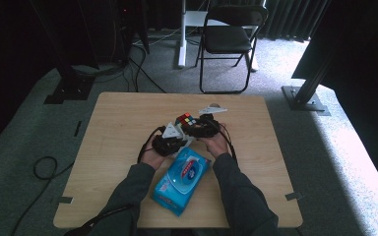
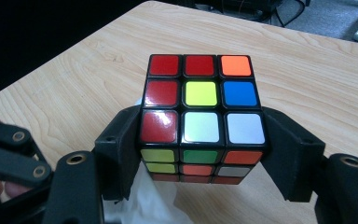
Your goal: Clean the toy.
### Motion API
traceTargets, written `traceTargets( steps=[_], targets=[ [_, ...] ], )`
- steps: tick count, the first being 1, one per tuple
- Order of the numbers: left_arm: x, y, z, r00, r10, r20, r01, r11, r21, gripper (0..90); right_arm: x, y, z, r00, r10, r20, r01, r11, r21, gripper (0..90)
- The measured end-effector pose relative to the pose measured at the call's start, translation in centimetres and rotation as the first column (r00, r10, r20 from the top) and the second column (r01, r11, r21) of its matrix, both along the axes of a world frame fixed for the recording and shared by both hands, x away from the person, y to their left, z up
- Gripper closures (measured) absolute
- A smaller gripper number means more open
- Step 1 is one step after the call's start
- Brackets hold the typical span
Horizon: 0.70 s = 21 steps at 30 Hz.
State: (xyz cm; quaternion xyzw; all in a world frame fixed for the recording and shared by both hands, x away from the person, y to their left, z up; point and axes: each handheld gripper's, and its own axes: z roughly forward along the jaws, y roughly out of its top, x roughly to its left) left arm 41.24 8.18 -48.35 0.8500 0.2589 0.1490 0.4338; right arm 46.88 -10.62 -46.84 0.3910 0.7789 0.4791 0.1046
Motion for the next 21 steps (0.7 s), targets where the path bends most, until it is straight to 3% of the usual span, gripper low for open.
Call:
traceTargets(
  steps=[13, 21],
  targets=[
    [-0.1, -1.2, 0.3, 0.9972, -0.073, -0.013, 0.073, 0.9973, -0.008, 85.7, 0.1, -0.1, 0.0, 1.0, -0.005, -0.002, 0.005, 1.0, -0.002, 34.3],
    [0.2, -0.8, 0.0, 0.9994, -0.03, -0.017, 0.03, 0.9995, -0.006, 85.7, -0.2, 0.3, 0.0, 0.9999, 0.012, -0.006, -0.012, 0.9999, -0.006, 34.3]
  ],
)
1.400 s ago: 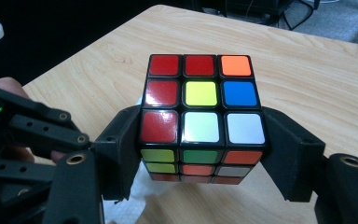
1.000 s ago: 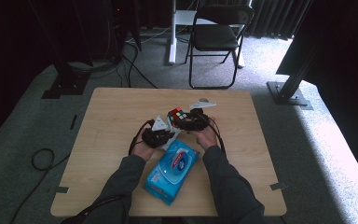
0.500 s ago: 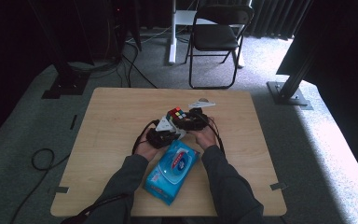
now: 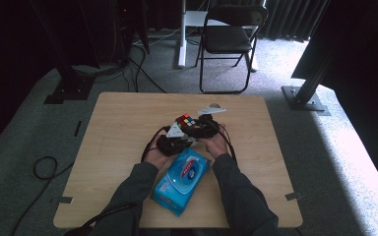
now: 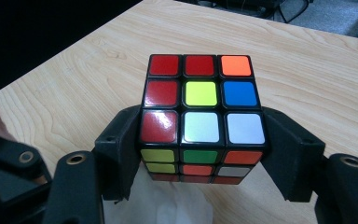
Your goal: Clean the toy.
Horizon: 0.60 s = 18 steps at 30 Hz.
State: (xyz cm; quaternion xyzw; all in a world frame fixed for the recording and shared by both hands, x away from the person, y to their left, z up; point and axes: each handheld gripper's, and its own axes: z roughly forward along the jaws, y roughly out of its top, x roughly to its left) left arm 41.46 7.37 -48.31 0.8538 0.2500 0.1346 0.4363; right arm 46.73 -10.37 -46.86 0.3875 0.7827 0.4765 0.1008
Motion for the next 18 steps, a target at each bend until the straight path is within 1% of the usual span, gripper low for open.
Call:
traceTargets(
  steps=[2, 6, 8, 12, 18],
  targets=[
    [0.11, 0.19, -0.07, 0.9994, 0.034, 0.003, -0.034, 0.9994, 0.001, 85.5, -0.01, 0.0, 0.03, 1.0, -0.001, 0.0, 0.001, 1.0, 0.002, 34.3],
    [0.16, 0.49, -0.17, 0.9972, 0.074, 0.009, -0.074, 0.9972, -0.012, 85.3, -0.03, -0.07, 0.06, 1.0, -0.007, -0.003, 0.007, 1.0, -0.002, 34.3],
    [0.13, 0.55, -0.13, 0.9957, 0.09, 0.02, -0.09, 0.9957, -0.02, 85.4, 0.0, -0.14, 0.05, 0.9999, -0.01, -0.005, 0.01, 0.9999, -0.003, 34.3],
    [0.13, 0.5, -0.05, 0.9943, 0.104, 0.025, -0.103, 0.994, -0.037, 86.0, 0.02, -0.12, 0.01, 0.9999, -0.012, -0.008, 0.012, 0.9999, -0.002, 34.3],
    [0.13, 0.38, 0.05, 0.9938, 0.107, 0.032, -0.105, 0.9938, -0.037, 86.4, -0.02, 0.11, -0.01, 0.9998, -0.011, -0.015, 0.011, 0.9999, 0.008, 34.3]
  ],
)
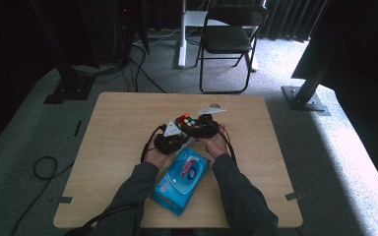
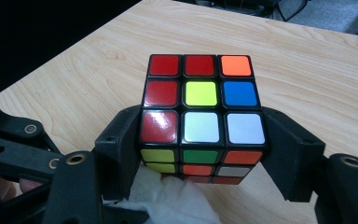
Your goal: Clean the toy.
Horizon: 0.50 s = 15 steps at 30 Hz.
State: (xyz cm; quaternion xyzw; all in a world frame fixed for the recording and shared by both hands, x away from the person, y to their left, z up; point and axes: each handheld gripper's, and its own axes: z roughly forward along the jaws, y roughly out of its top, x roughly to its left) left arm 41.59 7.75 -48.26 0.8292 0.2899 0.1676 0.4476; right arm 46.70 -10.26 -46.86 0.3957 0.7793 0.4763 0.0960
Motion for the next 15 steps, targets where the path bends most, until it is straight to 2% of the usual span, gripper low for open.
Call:
traceTargets(
  steps=[8, 15],
  targets=[
    [0.03, -0.26, 0.24, 0.9999, 0.001, 0.015, -0.001, 1.0, -0.003, 86.5, -0.04, 0.3, -0.18, 1.0, 0.005, -0.007, -0.005, 1.0, -0.006, 34.4],
    [0.23, -0.16, -0.26, 0.9989, 0.045, 0.011, -0.045, 0.999, 0.002, 86.4, -0.14, 0.45, -0.03, 1.0, 0.008, -0.003, -0.008, 1.0, -0.001, 34.3]
  ],
)
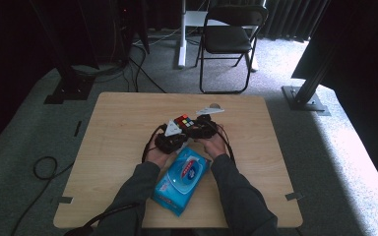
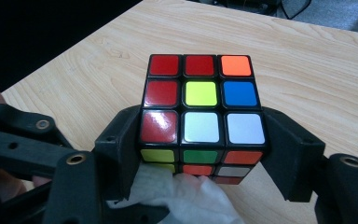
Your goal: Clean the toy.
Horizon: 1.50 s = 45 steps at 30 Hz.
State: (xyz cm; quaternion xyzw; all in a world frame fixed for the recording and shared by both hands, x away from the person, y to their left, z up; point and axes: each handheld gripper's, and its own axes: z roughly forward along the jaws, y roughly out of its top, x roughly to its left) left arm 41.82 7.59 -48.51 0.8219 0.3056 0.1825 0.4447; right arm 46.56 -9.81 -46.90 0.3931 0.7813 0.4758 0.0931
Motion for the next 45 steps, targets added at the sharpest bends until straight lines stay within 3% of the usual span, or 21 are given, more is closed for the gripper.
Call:
traceTargets(
  steps=[10, 18, 27, 31, 34, 45],
  targets=[
    [-0.1, 0.0, -0.2, 0.9994, 0.033, 0.013, -0.033, 0.9995, 0.001, 86.5, 0.0, 0.2, -0.1, 1.0, -0.001, -0.002, 0.001, 1.0, 0.002, 34.3],
    [-0.3, -0.2, 0.1, 0.9993, 0.019, 0.031, -0.018, 0.9997, -0.018, 86.6, 0.0, 0.1, 0.0, 1.0, -0.003, -0.005, 0.003, 0.9999, 0.014, 34.4],
    [-0.6, -0.6, 0.4, 0.9979, -0.055, 0.034, 0.055, 0.9985, -0.006, 86.5, 0.1, -0.1, -0.1, 0.9998, -0.021, -0.005, 0.021, 0.9998, 0.002, 34.3],
    [-0.7, -1.0, 0.3, 0.9945, -0.104, 0.011, 0.104, 0.9945, -0.005, 86.5, 0.3, -0.4, 0.1, 0.9991, -0.041, 0.001, 0.041, 0.9991, 0.008, 34.3],
    [-0.6, -1.1, 0.2, 0.9933, -0.115, -0.004, 0.115, 0.9933, -0.009, 86.5, 0.3, -0.6, 0.2, 0.9988, -0.049, 0.004, 0.049, 0.9987, 0.013, 34.3],
    [-0.6, -1.7, -0.1, 0.9808, -0.191, -0.037, 0.191, 0.9815, -0.005, 86.5, 0.3, -0.8, 0.7, 0.9977, -0.064, 0.02, 0.064, 0.9976, 0.028, 34.3]
  ],
)
